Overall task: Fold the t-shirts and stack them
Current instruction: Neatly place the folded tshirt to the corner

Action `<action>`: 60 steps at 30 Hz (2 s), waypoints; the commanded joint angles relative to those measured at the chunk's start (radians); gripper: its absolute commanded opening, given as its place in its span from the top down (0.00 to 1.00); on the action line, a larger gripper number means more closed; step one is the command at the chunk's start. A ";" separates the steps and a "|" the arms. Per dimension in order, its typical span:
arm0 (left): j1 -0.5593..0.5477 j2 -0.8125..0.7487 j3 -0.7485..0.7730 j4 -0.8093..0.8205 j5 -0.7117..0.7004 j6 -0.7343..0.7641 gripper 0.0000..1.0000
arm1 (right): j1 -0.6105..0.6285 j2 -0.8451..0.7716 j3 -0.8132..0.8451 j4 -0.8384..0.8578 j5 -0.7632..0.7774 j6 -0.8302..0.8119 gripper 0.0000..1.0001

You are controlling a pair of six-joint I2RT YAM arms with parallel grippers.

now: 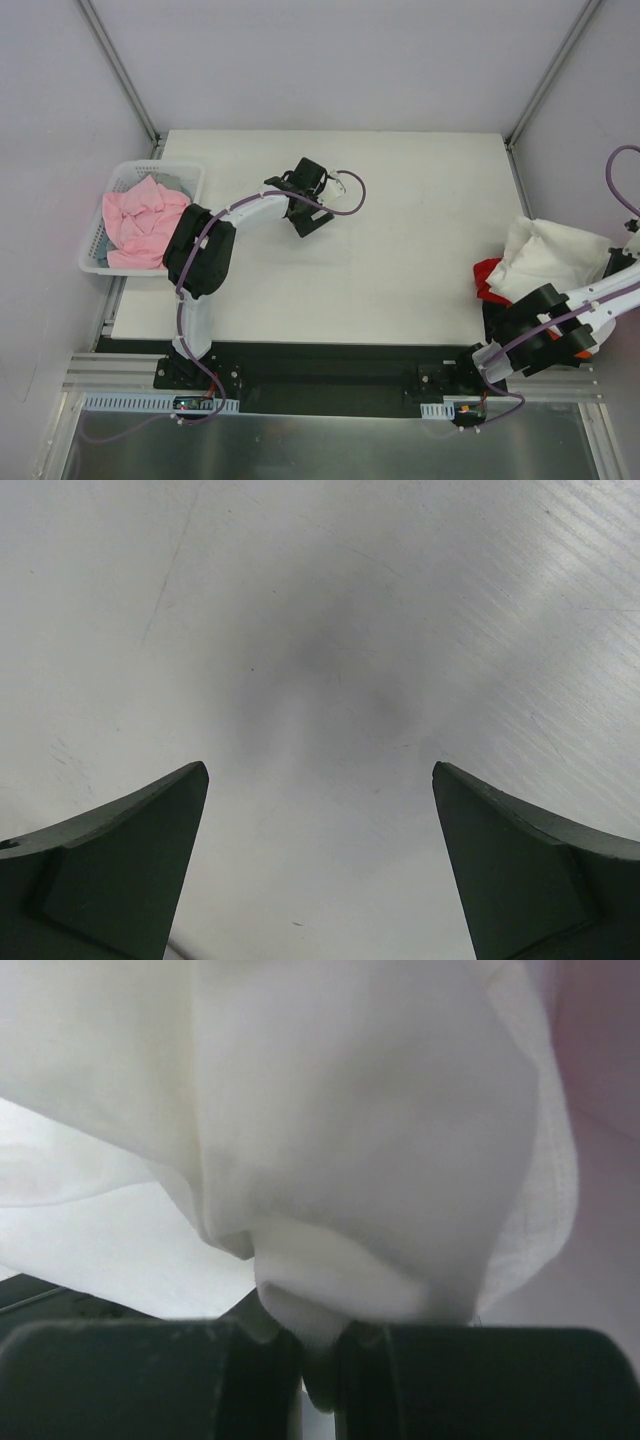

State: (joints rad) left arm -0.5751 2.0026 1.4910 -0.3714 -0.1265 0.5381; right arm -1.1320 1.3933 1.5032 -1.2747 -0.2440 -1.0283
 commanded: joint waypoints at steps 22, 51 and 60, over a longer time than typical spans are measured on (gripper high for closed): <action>-0.009 -0.059 -0.011 0.003 0.010 -0.012 0.04 | 0.097 -0.014 0.023 0.218 0.160 0.088 0.50; -0.008 -0.067 -0.026 0.003 -0.013 -0.026 0.04 | 0.170 -0.116 -0.038 0.238 0.035 0.155 0.20; -0.008 -0.074 -0.028 0.003 -0.024 -0.029 0.04 | 0.173 -0.005 -0.113 0.345 0.071 0.154 0.20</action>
State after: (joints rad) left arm -0.5766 1.9995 1.4723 -0.3714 -0.1356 0.5304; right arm -0.9661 1.3540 1.4155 -1.0012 -0.1806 -0.8883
